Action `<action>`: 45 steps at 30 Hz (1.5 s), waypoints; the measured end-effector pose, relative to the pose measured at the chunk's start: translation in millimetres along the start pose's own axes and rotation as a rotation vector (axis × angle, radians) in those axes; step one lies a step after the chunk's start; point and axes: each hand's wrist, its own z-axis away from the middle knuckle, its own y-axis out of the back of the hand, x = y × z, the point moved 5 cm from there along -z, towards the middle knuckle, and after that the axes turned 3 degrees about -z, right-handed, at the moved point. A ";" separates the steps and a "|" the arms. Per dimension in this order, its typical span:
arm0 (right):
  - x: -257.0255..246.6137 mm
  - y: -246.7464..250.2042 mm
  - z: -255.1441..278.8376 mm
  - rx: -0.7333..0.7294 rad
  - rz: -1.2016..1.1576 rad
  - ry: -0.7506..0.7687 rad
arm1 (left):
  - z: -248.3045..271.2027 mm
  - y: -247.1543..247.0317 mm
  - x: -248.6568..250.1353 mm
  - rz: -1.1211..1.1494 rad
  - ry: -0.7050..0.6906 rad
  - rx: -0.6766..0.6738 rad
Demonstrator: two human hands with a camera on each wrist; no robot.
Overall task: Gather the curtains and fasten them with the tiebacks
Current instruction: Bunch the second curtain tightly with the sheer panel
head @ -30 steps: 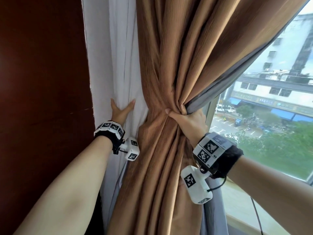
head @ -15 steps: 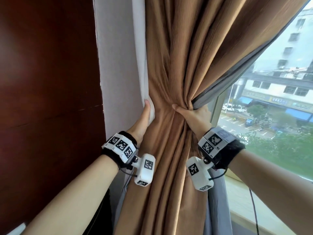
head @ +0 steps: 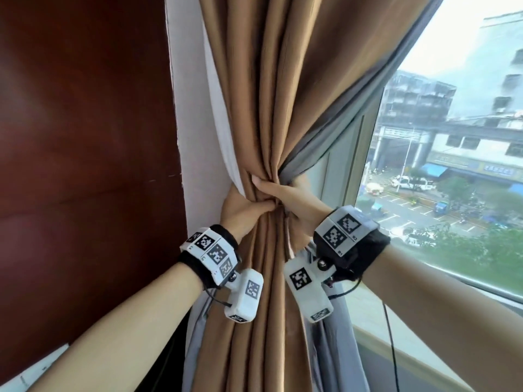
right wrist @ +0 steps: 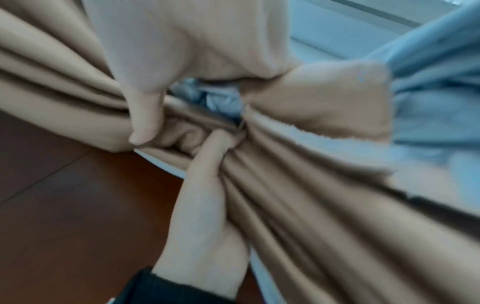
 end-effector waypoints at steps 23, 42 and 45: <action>17.7 21.7 39.1 -0.336 -0.226 -0.436 | 24.5 66.1 -3.3 -0.111 0.036 0.131; 22.4 100.9 35.1 0.064 -0.756 -0.142 | -0.1 50.0 -16.8 -0.124 -0.019 0.035; 19.0 97.5 35.0 0.068 -0.834 -0.034 | 2.9 48.6 -16.4 -0.119 -0.009 -0.020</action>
